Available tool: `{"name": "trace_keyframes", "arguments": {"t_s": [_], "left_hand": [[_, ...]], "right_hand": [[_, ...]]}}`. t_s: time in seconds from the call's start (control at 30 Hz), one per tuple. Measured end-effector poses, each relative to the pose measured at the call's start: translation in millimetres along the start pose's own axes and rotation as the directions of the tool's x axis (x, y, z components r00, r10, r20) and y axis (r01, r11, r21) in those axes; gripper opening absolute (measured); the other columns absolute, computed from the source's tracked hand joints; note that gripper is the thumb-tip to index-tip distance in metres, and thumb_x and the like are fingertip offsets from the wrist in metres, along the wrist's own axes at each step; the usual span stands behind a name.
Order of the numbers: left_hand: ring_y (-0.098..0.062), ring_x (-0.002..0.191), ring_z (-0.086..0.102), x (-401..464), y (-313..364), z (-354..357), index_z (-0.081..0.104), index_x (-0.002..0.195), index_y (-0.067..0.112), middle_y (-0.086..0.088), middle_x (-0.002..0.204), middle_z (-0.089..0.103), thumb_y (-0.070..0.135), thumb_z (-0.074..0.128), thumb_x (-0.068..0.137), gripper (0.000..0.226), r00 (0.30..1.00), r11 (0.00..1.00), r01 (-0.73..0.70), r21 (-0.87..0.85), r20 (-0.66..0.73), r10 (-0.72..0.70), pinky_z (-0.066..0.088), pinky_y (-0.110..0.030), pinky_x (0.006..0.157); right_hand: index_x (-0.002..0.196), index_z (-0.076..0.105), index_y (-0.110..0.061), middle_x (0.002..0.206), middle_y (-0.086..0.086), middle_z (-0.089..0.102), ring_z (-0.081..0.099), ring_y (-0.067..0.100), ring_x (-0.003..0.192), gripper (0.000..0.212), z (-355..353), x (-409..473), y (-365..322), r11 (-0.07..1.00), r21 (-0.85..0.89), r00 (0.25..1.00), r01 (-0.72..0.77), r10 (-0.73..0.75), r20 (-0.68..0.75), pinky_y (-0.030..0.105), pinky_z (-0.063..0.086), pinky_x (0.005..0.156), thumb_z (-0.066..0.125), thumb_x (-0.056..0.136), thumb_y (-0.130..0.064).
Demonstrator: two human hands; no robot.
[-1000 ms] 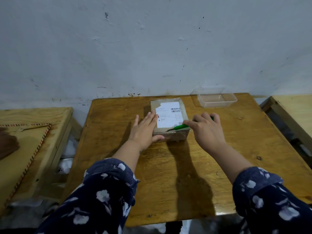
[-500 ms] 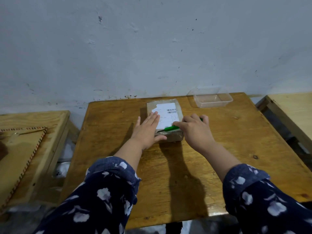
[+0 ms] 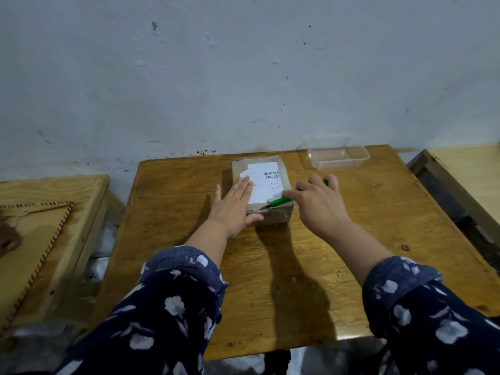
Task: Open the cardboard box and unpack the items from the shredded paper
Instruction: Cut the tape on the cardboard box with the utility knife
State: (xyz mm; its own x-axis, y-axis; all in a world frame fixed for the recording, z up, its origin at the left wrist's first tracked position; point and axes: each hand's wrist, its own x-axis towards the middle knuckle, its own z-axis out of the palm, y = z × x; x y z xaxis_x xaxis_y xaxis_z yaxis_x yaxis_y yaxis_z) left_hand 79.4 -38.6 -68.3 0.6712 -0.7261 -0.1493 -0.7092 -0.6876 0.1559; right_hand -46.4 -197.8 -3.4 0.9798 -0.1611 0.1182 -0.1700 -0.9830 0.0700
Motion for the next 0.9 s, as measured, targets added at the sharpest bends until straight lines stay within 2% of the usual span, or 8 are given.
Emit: {"name": "trace_keyframes", "arguments": {"t_s": [0.2,0.63,0.9], "left_hand": [[-0.013,0.147,-0.014,0,1,0,-0.005,0.153,0.016,0.002,0.161,-0.013,0.064,0.04,0.088,0.092,1.0,1.0,0.014,-0.003,0.007,-0.014,-0.004,-0.057,0.117],[-0.013,0.147,-0.014,-1,2,-2,-0.006,0.153,0.015,0.001,0.161,-0.013,0.065,0.038,0.089,0.092,1.0,1.0,0.002,0.03,0.008,-0.002,-0.008,-0.054,0.117],[-0.015,0.147,-0.014,-2,2,-3,-0.006,0.153,0.013,-0.001,0.161,-0.013,0.062,0.037,0.091,0.09,1.0,0.999,-0.01,0.039,0.003,0.01,-0.006,-0.049,0.118]], "right_hand": [[0.133,0.05,-0.033,0.115,-0.003,0.06,0.042,0.025,0.112,0.045,3,-1,-8,1.0,0.002,0.998,-0.027,0.027,0.049,0.044,0.022,0.099,0.04,0.093,-0.016],[0.132,0.05,-0.037,0.113,-0.005,0.061,0.044,0.023,0.109,0.051,-2,-2,16,0.998,-0.042,0.999,-0.042,0.043,0.022,0.044,0.022,0.099,0.041,0.091,-0.008],[0.133,0.049,-0.038,0.109,-0.007,0.06,0.043,0.021,0.104,0.052,10,-8,22,0.996,-0.001,0.996,-0.087,0.087,0.017,0.041,0.022,0.092,0.041,0.093,-0.006]]}}
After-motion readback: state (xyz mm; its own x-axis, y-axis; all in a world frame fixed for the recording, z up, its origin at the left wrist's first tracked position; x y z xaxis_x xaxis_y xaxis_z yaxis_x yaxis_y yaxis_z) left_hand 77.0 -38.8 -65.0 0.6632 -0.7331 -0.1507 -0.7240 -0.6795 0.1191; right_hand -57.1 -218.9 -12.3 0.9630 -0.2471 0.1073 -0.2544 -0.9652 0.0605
